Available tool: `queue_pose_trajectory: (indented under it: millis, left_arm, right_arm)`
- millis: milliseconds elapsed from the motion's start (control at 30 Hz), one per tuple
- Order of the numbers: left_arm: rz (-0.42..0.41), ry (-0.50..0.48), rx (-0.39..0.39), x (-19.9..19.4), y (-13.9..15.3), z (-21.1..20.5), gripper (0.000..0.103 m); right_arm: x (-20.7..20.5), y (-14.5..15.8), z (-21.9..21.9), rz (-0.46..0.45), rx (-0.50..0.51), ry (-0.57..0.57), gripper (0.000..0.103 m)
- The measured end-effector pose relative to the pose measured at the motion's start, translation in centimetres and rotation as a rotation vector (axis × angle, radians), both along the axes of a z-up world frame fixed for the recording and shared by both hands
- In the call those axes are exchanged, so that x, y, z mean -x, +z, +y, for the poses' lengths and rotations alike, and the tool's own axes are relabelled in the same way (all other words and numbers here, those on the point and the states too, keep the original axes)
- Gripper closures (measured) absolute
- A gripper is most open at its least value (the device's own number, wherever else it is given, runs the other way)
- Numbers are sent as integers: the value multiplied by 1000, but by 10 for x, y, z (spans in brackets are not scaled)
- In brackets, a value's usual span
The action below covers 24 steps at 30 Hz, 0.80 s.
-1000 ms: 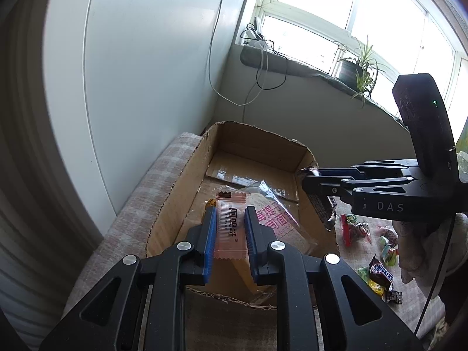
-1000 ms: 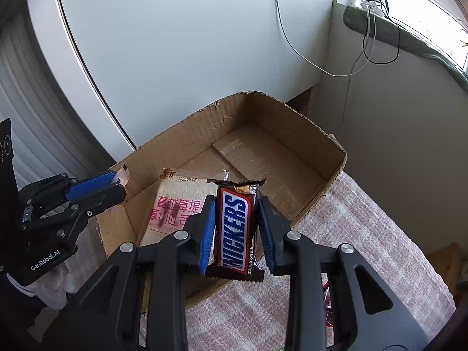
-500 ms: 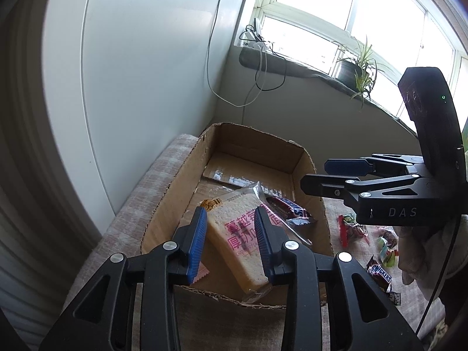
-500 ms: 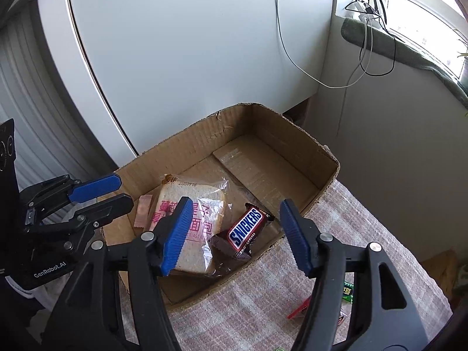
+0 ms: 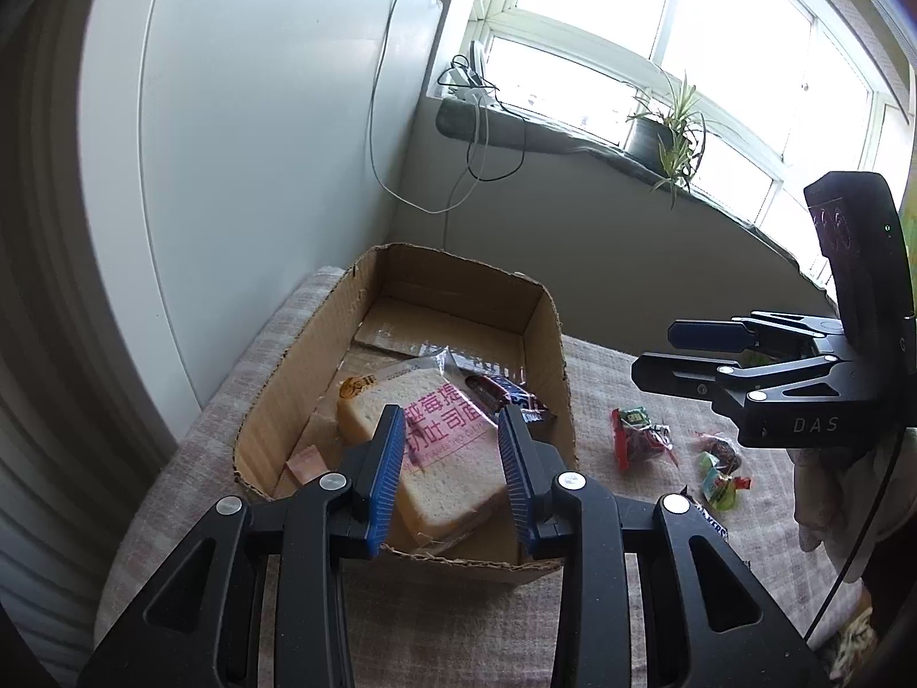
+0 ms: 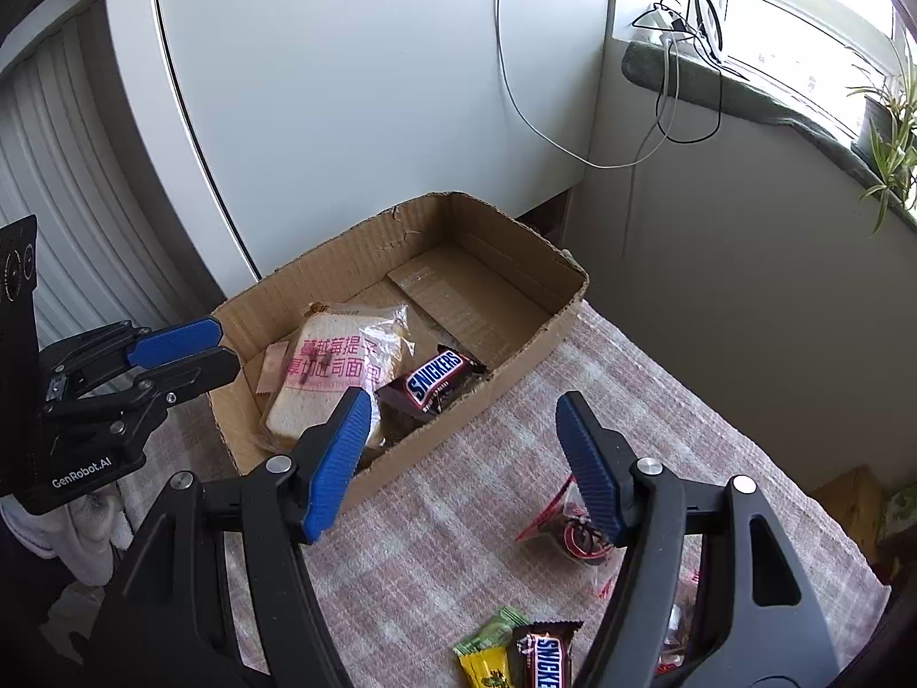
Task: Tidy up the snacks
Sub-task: 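Grasp the black-wrapped candy with the right tool while the left tool grasps a yellow candy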
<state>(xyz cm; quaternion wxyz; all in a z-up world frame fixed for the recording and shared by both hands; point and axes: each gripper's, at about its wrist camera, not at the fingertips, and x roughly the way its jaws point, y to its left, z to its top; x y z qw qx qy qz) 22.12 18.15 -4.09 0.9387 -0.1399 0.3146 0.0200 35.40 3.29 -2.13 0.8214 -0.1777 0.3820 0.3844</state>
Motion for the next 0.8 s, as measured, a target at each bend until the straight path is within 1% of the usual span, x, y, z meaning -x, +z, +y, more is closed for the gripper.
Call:
queue_pose_trajectory:
  millis: [233,333,467,733,767,800]
  left_arm:
    - [8,-71,12,7,1,-37,71]
    - [27,-117,21,11,-3,-58,71]
    - [62,-181,42,13,-15,-88,71]
    - [149,-283,87,11,-39,-139,71]
    - [163,-292,99,11,-42,-143,71]
    - [175,-301,111,10,-46,-147,71]
  right_arm:
    - [24,-7,-58,6,4,-58,33]
    - [35,-17,-85,23,7,-85,33]
    - [50,-38,-117,44,35,-109,33]
    - [69,-75,-151,97,94,-72,34]
    - [70,-78,-154,105,93,-65,35]
    - [70,-82,-155,117,92,-56,40]
